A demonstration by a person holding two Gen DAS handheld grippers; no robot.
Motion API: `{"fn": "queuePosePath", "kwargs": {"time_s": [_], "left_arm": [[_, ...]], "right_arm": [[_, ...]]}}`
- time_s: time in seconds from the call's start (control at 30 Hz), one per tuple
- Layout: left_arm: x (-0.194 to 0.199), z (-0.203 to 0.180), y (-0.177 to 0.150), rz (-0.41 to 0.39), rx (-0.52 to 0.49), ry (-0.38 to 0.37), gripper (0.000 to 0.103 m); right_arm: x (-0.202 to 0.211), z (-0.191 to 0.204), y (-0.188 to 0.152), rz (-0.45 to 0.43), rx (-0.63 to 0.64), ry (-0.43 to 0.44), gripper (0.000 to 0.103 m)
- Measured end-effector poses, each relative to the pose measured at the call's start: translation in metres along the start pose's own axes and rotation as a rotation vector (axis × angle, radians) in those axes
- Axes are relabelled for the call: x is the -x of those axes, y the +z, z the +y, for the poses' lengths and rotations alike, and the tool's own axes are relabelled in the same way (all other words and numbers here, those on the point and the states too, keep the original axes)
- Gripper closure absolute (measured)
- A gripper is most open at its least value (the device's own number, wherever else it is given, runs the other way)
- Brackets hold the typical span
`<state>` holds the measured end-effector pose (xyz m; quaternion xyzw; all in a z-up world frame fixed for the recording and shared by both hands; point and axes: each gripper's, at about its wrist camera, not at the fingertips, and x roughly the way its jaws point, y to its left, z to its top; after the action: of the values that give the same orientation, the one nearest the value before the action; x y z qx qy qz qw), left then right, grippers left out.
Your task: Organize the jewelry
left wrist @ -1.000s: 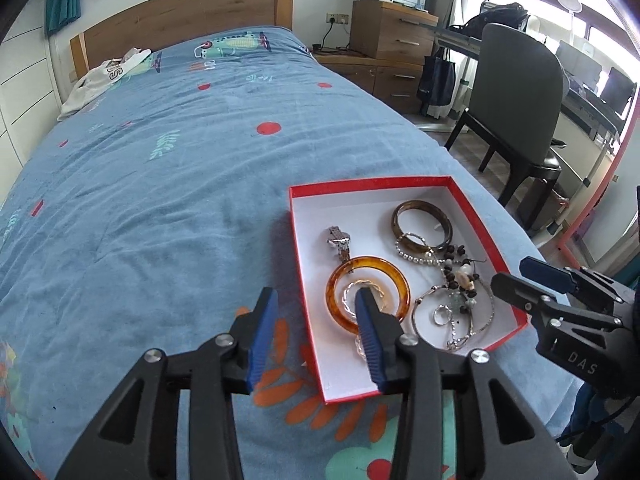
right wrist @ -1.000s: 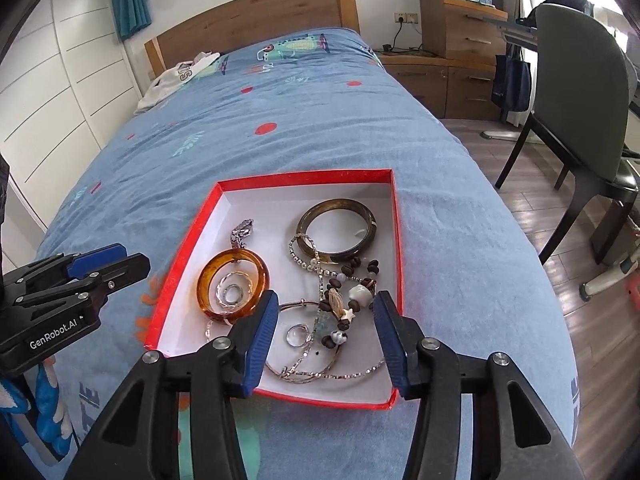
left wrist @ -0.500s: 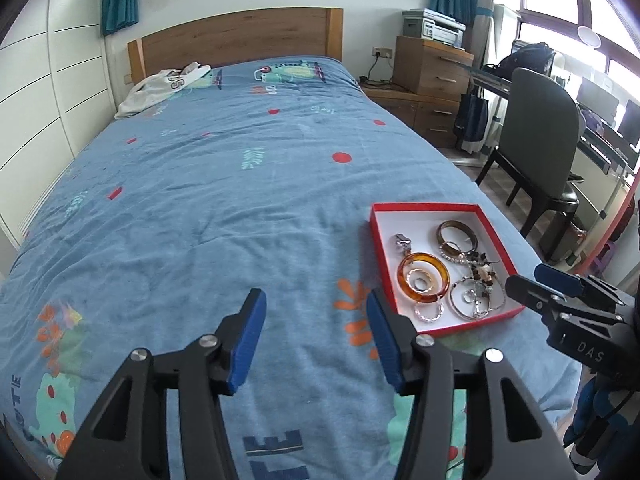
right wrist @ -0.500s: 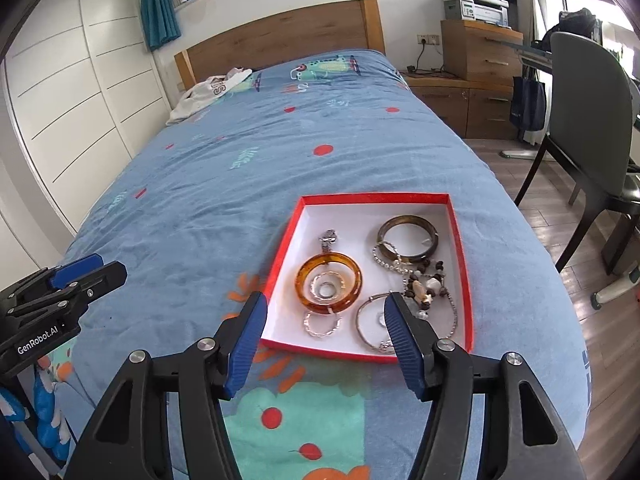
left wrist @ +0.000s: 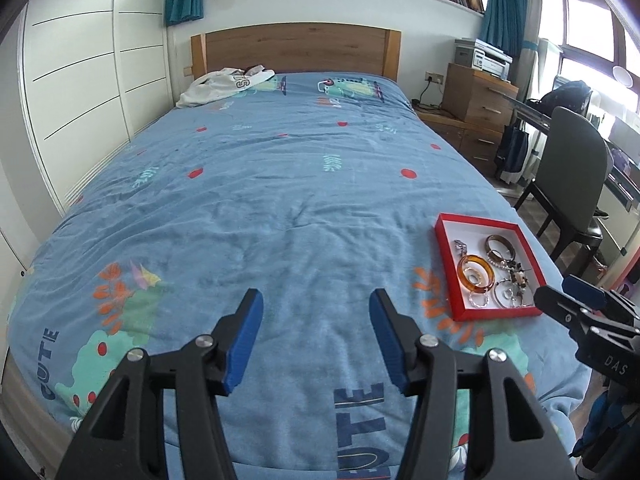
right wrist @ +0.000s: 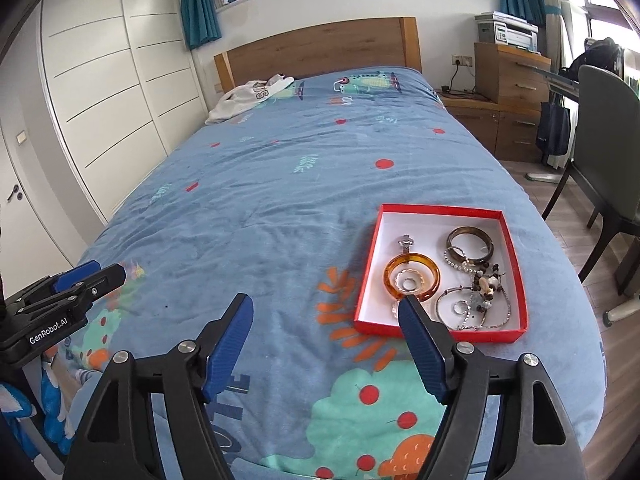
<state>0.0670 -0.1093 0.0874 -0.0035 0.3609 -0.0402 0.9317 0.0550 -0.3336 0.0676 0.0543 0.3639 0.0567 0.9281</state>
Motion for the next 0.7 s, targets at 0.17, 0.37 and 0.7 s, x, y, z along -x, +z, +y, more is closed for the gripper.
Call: {"fn": "queuePosePath", "kwargs": {"time_s": [0.17,0.37,0.7], "left_arm": [[0.017,0.018,-0.006,-0.030,0.023,0.013,0.049],[0.032,0.027,-0.015,-0.056,0.019,0.011,0.039],[0.047,0.033,-0.033,-0.079,0.002,0.038,0.039]], "right_arm": [[0.010,0.027,-0.009,0.001,0.037,0.002,0.025],[0.022,0.055,-0.017,-0.010,0.081,0.001,0.019],[0.038,0.067,-0.032,-0.040,0.088,-0.039,0.010]]}}
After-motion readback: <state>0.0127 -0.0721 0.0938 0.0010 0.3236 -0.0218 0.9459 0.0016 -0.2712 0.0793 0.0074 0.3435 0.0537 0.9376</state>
